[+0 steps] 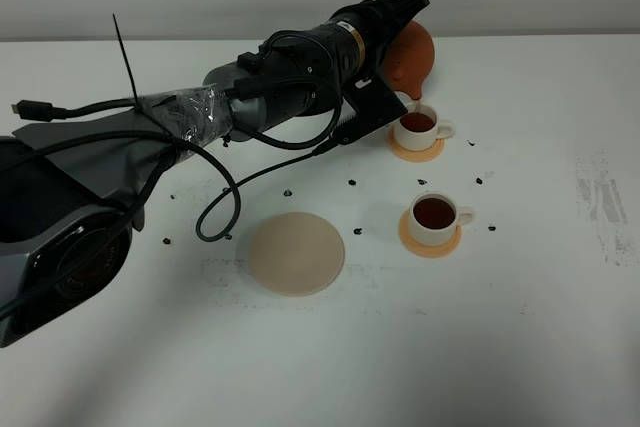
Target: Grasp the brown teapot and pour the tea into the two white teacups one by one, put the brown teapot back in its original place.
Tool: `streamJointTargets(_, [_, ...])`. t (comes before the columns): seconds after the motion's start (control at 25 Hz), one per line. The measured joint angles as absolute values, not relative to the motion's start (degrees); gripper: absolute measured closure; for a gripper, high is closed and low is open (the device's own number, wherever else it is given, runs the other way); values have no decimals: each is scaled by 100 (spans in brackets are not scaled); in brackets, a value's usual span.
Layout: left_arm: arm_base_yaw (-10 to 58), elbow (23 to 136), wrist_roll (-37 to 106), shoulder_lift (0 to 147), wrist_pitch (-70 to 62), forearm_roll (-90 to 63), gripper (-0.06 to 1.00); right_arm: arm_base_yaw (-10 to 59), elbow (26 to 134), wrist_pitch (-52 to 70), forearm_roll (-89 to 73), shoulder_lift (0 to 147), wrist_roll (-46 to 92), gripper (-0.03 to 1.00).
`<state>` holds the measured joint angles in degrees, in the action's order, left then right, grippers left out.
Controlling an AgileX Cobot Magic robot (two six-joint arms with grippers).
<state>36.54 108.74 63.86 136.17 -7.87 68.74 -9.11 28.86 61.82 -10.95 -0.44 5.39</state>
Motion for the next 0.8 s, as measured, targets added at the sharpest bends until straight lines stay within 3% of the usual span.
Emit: streamJointTargets(0.8, [3654,10780,6385,13617,-631,7157,82,-911,2886,6182,-1095,-44,539,46])
